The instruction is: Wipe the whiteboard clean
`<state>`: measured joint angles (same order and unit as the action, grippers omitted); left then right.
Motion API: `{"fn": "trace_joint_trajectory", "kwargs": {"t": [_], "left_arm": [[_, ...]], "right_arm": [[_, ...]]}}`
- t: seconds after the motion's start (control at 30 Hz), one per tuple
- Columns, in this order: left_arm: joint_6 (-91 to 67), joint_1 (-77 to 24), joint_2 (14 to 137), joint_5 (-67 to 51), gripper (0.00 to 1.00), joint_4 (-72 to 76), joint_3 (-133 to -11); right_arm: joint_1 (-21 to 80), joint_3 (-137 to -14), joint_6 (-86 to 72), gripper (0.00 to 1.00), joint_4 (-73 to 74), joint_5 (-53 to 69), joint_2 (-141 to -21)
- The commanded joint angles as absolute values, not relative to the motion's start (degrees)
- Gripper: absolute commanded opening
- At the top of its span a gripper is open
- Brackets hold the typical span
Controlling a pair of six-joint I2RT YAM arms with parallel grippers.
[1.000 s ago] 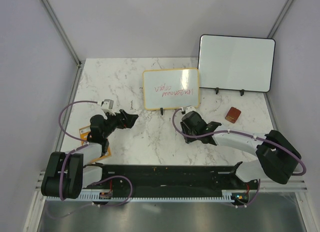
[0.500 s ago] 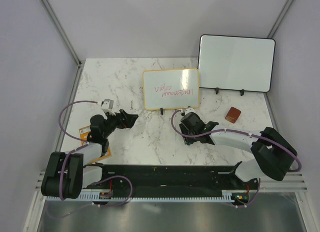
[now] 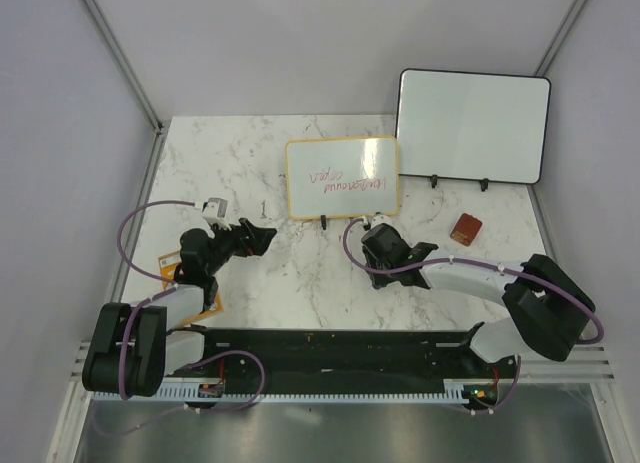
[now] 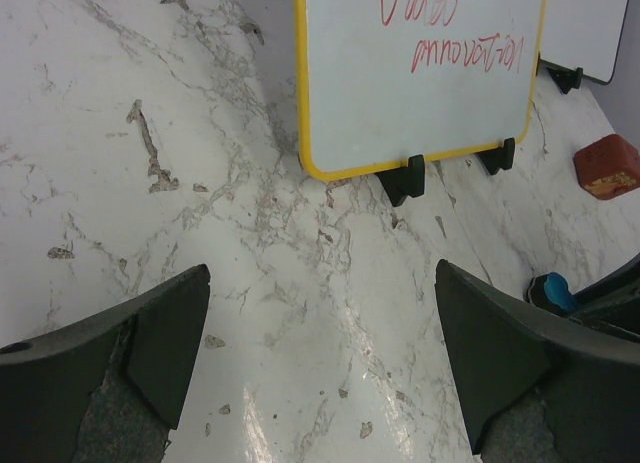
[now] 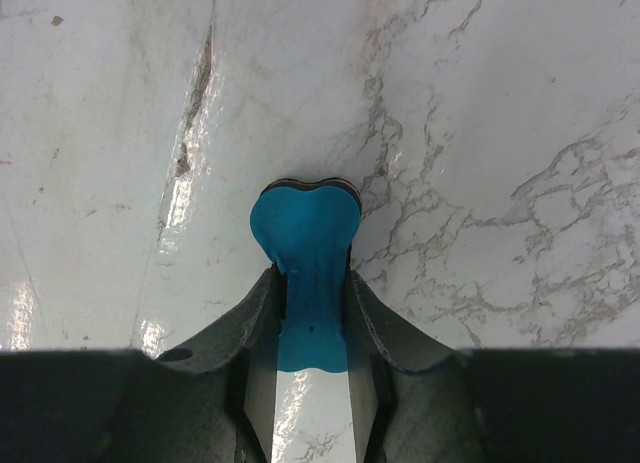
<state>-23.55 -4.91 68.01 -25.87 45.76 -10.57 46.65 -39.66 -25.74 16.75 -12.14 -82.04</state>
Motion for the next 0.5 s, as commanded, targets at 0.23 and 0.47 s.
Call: {"fn": "trace_joint_trajectory", "kwargs": {"t": [0.23, 0.47], "left_arm": [[-26.36, -1.68, 76.79, -32.41, 1.00, 44.46, -18.19], [-32.77, -0.53, 87.44, -36.30, 1.00, 56.76, -22.32]], "right_arm": [[46.58, -39.11, -26.10, 0.00, 15.38, -17.75, -75.77], [46.23, -40.43, -23.65, 0.00, 10.73, -20.83, -73.83]]}}
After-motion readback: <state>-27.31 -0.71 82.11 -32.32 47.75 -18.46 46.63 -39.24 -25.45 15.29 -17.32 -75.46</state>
